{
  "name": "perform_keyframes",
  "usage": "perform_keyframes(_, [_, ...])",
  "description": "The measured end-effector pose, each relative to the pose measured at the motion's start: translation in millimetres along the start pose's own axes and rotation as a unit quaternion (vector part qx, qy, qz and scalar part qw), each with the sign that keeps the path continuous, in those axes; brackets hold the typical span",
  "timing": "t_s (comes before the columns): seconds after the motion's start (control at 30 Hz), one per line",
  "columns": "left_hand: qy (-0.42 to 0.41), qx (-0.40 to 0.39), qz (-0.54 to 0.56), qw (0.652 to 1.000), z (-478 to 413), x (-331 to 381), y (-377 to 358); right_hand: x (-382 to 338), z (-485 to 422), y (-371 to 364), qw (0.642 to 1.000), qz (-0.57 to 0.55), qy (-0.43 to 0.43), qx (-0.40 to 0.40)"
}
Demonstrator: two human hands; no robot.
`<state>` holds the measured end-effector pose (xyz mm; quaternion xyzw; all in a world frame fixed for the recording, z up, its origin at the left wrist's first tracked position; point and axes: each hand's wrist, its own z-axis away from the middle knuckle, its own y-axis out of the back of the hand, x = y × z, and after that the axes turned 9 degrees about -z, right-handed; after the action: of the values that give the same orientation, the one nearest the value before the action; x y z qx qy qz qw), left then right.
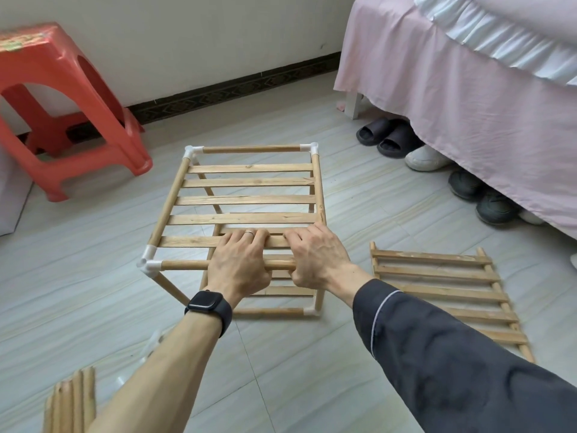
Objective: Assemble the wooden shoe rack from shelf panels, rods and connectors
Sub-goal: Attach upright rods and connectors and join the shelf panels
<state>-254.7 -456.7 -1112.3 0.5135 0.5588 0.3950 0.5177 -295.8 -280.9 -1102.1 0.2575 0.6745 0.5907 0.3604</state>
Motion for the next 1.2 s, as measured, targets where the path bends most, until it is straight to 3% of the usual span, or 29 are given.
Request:
perform_keyframes(0.2, [0.002,0.007,-0.007,1.000,-7.2,3.0,-0.6,4.3,-8.4,0.0,1.000,-0.002,0.006,0.001])
perform_keyframes(0.3, [-0.042,-0.010,0.009,0.999,-8.2,-10.8,-1.3,3.4,-6.8,0.5,1.000,-0.005,-0.006,-0.001])
perform_keyframes(0.37, [-0.053,-0.043,-0.005,0.998,0.0,-37.6,-1.0,-0.6,-3.7,-0.5,1.000,-0.010,-0.028,-0.002])
perform_keyframes(0.5, [0.005,-0.064,-0.092,0.994,23.7,-114.4,-1.9,-18.3,-1.3,-9.8,0.998,0.029,-0.059,-0.009])
perform_keyframes(0.6, [0.004,-0.115,-0.091,0.989,26.5,-142.6,1.6,-18.5,-2.3,-11.0,0.998,0.017,-0.065,0.019])
perform_keyframes(0.83, [0.044,-0.051,-0.049,0.997,33.8,-120.3,-1.5,1.0,-9.8,-6.3,0.997,0.007,-0.065,0.041])
perform_keyframes(1.2, [0.057,-0.062,-0.069,0.994,33.8,-110.7,-3.5,13.3,-18.0,-4.6,0.997,0.012,-0.061,0.038])
